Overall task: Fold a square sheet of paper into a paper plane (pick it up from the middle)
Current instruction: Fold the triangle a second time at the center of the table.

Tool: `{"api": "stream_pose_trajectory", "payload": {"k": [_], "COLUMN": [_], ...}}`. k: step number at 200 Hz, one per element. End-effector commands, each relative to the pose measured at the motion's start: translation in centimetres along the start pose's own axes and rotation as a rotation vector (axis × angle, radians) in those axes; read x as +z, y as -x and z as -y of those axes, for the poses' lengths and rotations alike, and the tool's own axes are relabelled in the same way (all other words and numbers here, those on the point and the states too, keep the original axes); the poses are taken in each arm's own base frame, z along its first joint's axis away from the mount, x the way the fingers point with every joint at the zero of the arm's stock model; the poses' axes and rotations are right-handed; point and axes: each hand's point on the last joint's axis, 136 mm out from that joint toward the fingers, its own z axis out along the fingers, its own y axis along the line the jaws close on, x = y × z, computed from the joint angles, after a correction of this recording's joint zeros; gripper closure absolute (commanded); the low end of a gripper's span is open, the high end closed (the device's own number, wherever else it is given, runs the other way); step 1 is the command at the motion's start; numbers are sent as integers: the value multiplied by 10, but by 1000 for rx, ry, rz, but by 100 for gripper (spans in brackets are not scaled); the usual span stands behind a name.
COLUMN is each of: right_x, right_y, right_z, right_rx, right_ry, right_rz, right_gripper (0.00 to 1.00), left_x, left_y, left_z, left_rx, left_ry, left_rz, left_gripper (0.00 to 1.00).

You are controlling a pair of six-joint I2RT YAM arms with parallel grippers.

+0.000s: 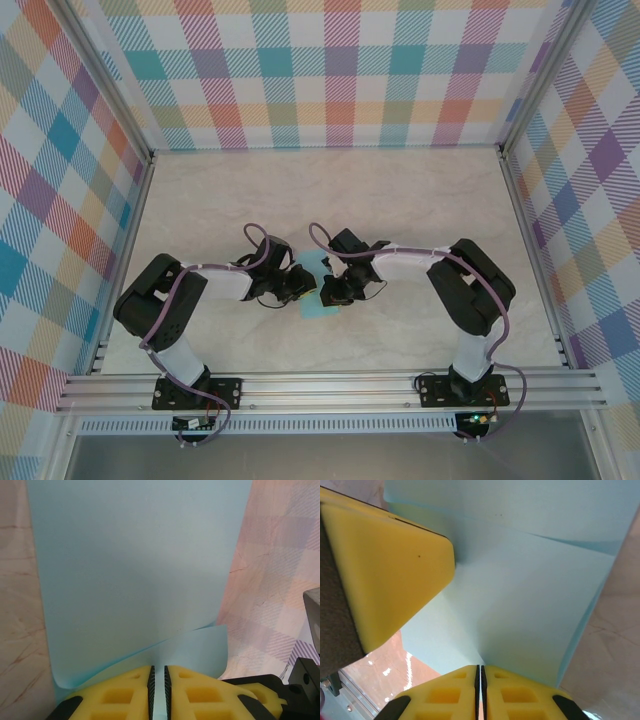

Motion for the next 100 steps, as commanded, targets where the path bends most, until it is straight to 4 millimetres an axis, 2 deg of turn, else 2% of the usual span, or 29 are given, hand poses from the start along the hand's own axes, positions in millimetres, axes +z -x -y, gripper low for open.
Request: {"api": "stream_pose_trajectory", "payload": {"k": [1,100], "right_x": [0,6], "right_y": [-1,-18], "right_z": [7,13], "right_rx": [7,20], "right_ry": [-46,-21], "right_rz": [-16,-59], "right_gripper": [88,88], "left_x": [3,3], "left_y": [-7,-6], "left_z": [-23,-25], "left_rx": [-23,-20], "left_ry": [111,125], "left_rz": [-3,4], "left_gripper": [83,83]}}
